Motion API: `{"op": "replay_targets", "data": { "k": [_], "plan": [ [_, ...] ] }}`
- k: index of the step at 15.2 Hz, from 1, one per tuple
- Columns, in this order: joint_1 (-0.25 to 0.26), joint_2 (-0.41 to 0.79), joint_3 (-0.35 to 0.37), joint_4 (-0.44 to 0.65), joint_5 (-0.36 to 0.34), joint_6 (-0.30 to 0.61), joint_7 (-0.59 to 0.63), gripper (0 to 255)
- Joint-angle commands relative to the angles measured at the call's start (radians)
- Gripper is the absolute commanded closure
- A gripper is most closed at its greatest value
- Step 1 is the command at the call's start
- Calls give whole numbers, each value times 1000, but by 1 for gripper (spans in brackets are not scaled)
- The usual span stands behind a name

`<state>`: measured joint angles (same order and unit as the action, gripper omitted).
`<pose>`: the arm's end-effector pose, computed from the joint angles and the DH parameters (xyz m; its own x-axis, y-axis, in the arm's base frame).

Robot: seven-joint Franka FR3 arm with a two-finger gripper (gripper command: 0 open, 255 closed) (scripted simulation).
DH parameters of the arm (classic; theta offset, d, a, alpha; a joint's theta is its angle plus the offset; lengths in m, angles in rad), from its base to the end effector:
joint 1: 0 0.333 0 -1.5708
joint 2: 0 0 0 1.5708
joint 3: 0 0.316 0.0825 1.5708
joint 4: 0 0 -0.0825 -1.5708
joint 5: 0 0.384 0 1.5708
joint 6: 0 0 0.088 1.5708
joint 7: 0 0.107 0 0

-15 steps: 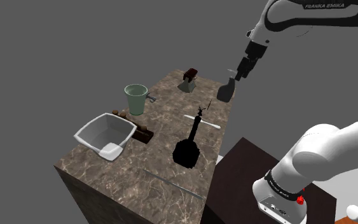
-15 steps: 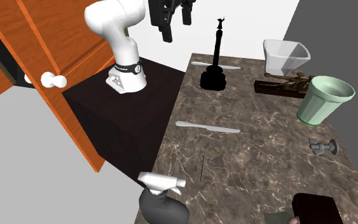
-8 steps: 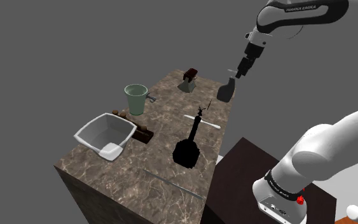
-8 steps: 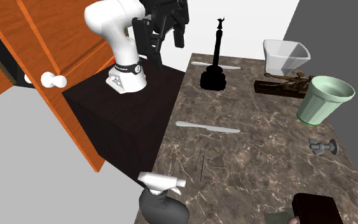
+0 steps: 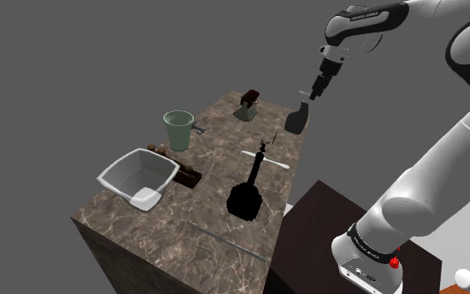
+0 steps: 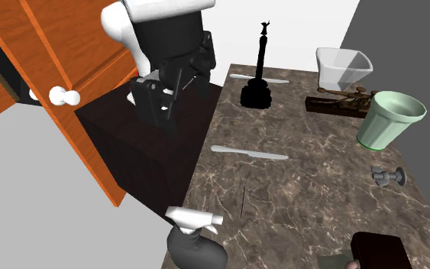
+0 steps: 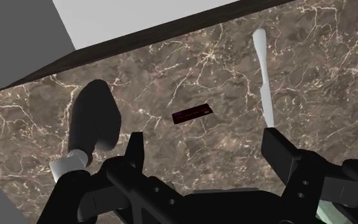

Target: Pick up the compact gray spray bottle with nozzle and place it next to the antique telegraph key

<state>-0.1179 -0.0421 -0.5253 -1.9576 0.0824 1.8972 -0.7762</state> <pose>0.4382 -0.3248 0.4887 0.9933 0.1037 0.0507 0.1079 -0.9903 -0.0881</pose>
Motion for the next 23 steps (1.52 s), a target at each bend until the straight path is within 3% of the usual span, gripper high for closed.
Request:
{"op": "replay_targets", "data": {
  "k": [1, 10, 17, 23],
  "plan": [
    [-16, 86, -23, 73, 41, 0, -64, 0],
    [-166, 444, -36, 442, 215, -69, -268, 0],
    [-159, 463, -25, 366, 230, 22, -280, 0],
    [-159, 463, -25, 366, 230, 22, -280, 0]
  ]
}}
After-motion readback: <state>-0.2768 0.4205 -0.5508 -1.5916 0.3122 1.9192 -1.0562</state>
